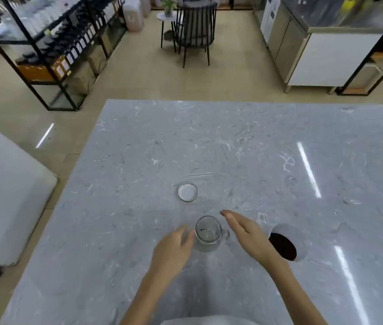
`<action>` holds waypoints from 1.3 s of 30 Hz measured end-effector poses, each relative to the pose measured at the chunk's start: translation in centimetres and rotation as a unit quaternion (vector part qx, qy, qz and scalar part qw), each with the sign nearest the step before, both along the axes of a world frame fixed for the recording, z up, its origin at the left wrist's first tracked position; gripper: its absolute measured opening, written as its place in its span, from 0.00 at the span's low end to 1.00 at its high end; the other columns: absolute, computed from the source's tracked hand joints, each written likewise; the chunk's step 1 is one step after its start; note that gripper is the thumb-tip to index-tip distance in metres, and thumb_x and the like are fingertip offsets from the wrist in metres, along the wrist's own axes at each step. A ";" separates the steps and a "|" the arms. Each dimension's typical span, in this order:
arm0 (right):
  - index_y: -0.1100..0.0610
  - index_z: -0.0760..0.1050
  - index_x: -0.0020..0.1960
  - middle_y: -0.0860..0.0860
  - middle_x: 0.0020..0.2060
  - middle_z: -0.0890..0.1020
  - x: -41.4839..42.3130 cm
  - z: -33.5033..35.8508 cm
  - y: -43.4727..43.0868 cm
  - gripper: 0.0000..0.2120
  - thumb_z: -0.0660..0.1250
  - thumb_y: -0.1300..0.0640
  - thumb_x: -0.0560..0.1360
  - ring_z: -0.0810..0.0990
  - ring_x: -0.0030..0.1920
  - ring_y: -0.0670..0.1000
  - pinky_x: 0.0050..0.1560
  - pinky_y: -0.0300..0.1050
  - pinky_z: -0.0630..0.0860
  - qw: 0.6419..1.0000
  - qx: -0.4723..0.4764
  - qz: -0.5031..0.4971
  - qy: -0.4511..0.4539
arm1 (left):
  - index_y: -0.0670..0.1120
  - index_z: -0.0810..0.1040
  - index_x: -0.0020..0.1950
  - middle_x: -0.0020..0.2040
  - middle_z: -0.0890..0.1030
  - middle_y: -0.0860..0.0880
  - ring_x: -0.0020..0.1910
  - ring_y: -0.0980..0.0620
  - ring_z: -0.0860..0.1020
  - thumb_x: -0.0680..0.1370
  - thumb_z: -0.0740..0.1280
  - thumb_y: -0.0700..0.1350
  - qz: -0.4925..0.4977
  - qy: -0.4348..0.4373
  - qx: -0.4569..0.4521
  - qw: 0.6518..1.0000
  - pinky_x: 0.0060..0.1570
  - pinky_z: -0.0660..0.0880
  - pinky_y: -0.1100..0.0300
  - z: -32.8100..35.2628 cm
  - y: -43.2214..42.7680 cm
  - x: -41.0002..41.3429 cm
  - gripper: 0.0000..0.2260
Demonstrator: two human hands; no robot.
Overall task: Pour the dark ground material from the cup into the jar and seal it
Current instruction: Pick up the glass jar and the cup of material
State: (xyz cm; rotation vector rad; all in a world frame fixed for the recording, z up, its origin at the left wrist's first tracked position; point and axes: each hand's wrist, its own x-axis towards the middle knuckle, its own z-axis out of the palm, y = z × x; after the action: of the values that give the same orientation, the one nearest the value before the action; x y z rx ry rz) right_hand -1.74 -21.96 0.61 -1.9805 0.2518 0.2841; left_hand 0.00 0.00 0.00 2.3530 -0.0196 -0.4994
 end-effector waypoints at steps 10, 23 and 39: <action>0.44 0.46 0.80 0.41 0.79 0.47 -2.5 -4.0 5.2 0.51 0.49 0.17 0.65 0.48 0.78 0.40 0.79 0.49 0.45 0.952 0.230 -0.067 0.192 | 0.58 0.35 0.80 0.46 0.74 0.63 0.45 0.53 0.77 0.65 0.64 0.42 0.022 0.246 -0.237 0.940 0.48 0.77 0.50 -2.5 -3.4 -0.9 0.52; 0.47 0.48 0.80 0.43 0.79 0.50 0.0 -2.5 3.7 0.34 0.41 0.32 0.78 0.50 0.78 0.42 0.79 0.49 0.44 0.963 0.206 -0.150 0.088 | 0.53 0.33 0.79 0.77 0.51 0.58 0.67 0.53 0.72 0.77 0.60 0.27 -0.013 0.202 -0.270 0.941 0.41 0.73 0.73 -1.1 -3.0 -3.9 0.45; 0.47 0.45 0.80 0.39 0.78 0.46 -4.9 -4.0 5.9 0.35 0.47 0.35 0.78 0.46 0.77 0.37 0.77 0.42 0.44 0.965 0.163 -0.204 0.037 | 0.52 0.38 0.81 0.81 0.36 0.51 0.78 0.52 0.31 0.74 0.66 0.41 -0.230 0.042 -0.096 0.968 0.73 0.27 0.45 -2.9 -0.8 1.5 0.45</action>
State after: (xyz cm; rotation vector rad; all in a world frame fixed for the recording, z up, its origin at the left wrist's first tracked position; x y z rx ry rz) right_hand -6.61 -16.01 -3.42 -1.5511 0.6114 0.1228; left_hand 1.53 -0.84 -2.88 2.1309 -0.5600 -0.7807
